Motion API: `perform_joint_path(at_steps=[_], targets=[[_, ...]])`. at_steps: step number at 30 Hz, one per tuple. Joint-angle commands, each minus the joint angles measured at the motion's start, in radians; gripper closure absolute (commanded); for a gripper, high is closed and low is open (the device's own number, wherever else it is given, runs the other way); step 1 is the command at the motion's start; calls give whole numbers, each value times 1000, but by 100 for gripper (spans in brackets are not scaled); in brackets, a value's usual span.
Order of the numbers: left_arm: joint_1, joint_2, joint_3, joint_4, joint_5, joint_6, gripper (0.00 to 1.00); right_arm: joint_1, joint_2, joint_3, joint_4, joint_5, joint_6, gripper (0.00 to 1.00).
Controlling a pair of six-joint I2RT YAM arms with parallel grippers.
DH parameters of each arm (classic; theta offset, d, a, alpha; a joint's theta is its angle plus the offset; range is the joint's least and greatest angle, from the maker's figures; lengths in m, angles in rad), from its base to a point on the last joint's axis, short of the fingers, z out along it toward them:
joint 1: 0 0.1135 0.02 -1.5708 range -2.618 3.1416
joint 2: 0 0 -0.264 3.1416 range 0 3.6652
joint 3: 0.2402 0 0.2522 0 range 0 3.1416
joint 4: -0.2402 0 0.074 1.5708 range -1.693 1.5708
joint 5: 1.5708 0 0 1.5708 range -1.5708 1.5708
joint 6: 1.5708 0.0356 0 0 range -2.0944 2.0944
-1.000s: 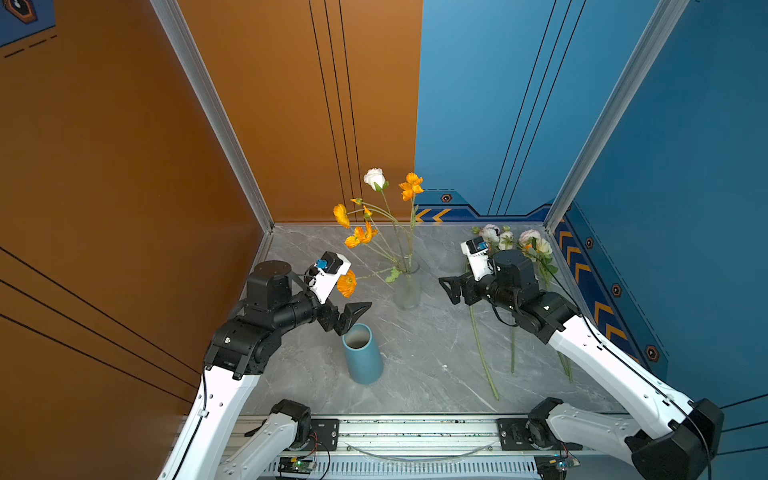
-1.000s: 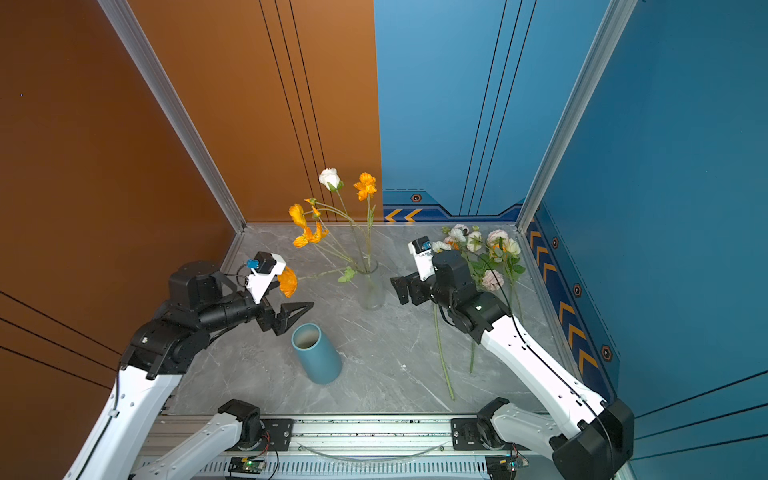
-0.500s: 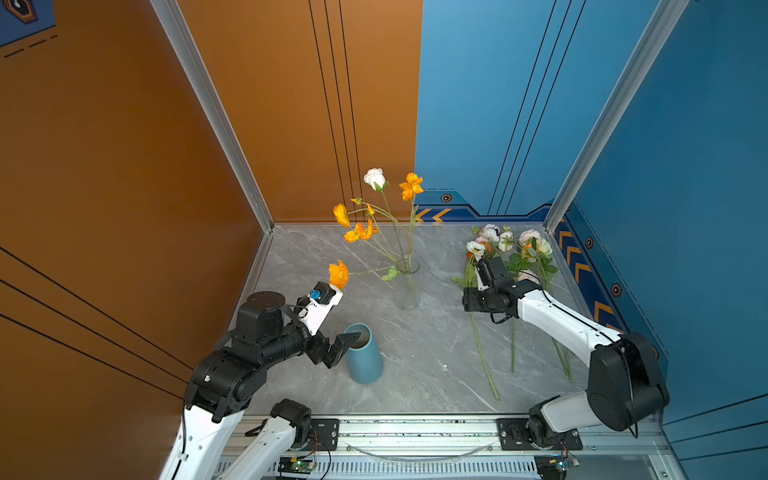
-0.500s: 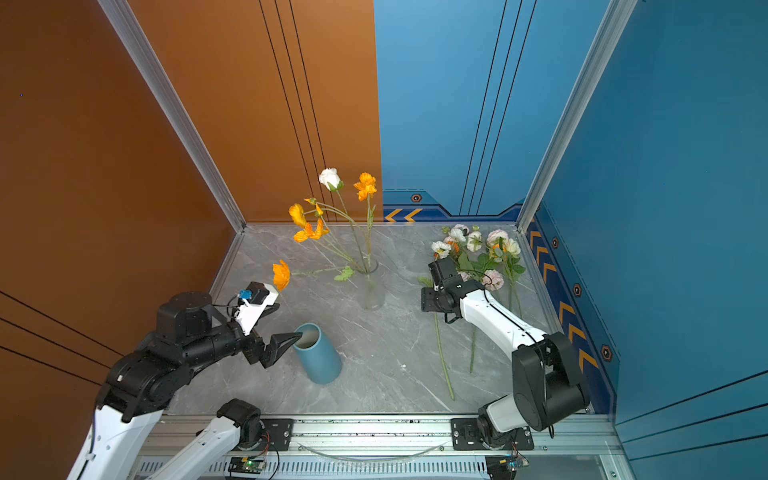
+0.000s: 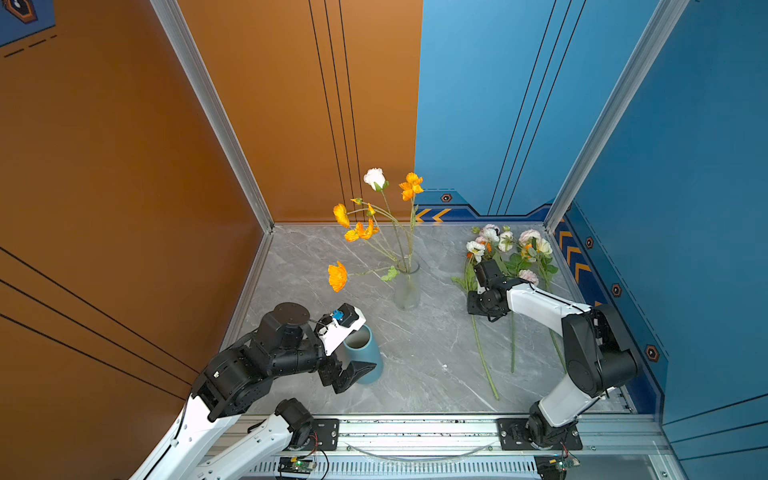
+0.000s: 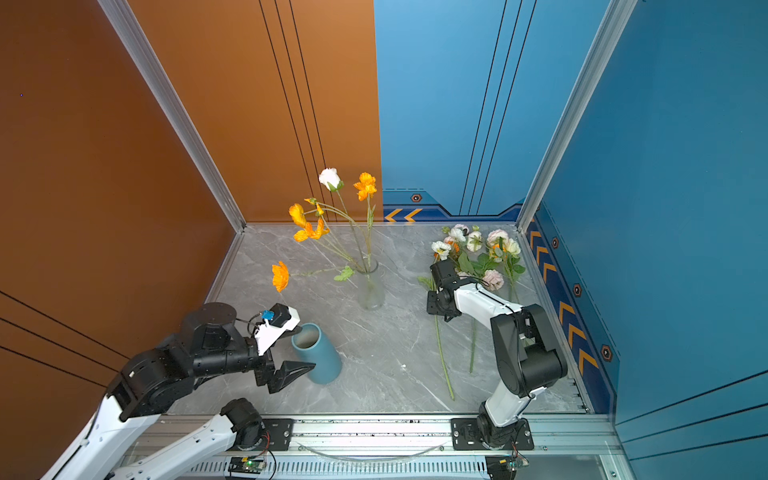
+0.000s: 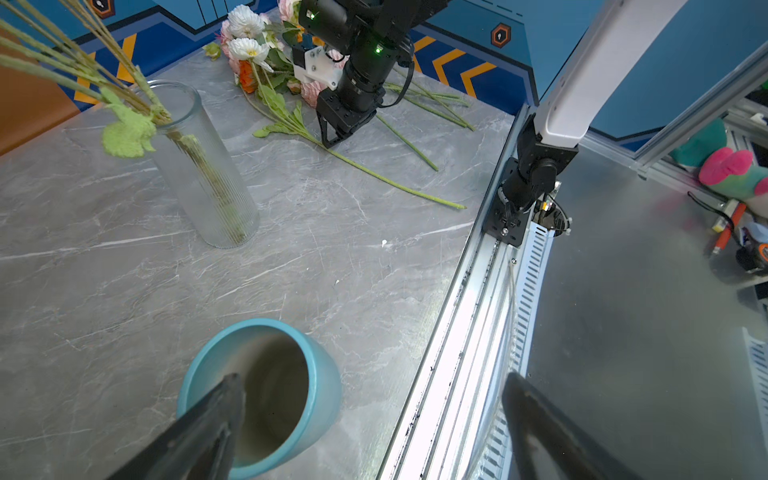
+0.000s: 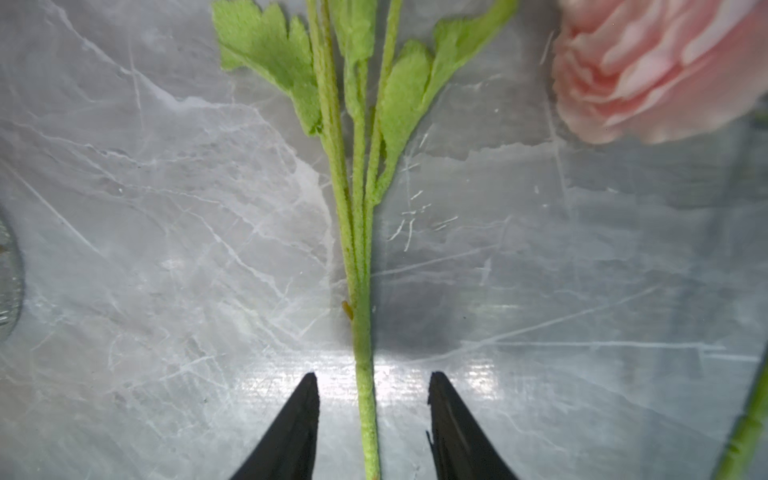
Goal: Arrange the flowers into the vase
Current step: 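Close the right gripper on the white flower stem while the left returns beside the vase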
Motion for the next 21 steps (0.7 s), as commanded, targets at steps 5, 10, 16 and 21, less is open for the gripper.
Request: perform_joint_path(at_steps=[5, 10, 16, 21], targets=[[-203, 186, 101, 94, -288, 60, 0, -3, 39, 11, 18, -11, 15, 65], [-221, 322, 228, 88, -242, 185, 2, 1, 66, 23, -11, -22, -2, 70], [-217, 440, 302, 88, -229, 275, 2, 18, 78, 26, -52, 4, -13, 80], [-217, 486, 300, 89, -239, 288, 2, 18, 91, 25, -58, -5, -26, 99]])
